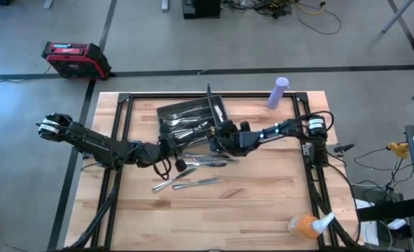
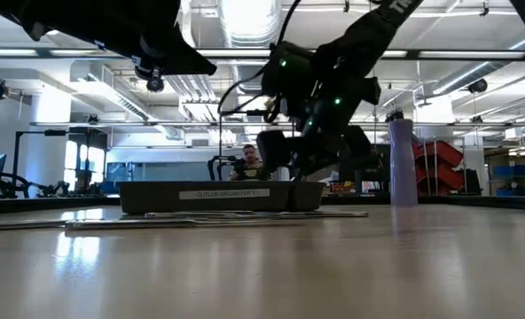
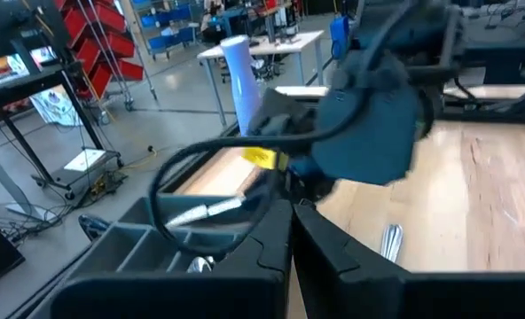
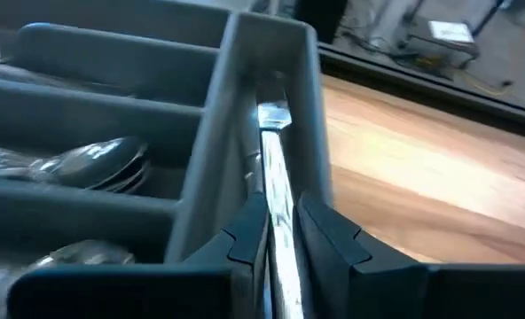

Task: Sort silverware
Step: Put the knife into the right compartment of the silverware tray

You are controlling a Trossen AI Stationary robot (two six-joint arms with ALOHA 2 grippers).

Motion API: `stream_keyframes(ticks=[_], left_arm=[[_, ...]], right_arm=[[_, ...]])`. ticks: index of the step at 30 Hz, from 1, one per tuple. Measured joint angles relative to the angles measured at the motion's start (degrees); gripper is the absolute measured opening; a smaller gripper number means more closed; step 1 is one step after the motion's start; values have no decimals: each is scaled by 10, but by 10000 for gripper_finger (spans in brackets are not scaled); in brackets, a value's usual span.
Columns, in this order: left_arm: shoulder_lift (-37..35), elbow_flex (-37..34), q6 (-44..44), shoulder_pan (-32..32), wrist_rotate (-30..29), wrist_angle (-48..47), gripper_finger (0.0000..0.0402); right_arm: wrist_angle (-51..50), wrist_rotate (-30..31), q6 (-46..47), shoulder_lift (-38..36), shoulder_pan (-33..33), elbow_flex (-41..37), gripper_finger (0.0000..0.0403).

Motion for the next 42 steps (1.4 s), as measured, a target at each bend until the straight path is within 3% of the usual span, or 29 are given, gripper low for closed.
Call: stream_keyframes(ticks=[2,8,17,24,28,32,35,42], left_arm=[[0,0,-11,-1,0,-16,0],[0,0,-19,-1,0,-25,0],[0,0,-19,-1,0,-24,0],[0,0,-28,-6,38,-29,0],[-14,0,-69,-17,41,-84,0],[-39,0,-202,-17,82,-216,0],[-38,0,-252,-21,102,-280,0],[34,0,-268,-42,202,-290,0]], right_arm=[[-4,13,7,6,-3,4,44],[-1,-20,18,7,-9,6,22],[21,-68,-15,3,-7,15,114],[23,-70,-59,0,-3,20,152],[-5,-59,-94,-32,10,19,169],[-50,-11,-143,-82,41,6,180],[-51,0,-205,-120,78,-12,184],[-23,-21,-245,-161,164,-88,186]])
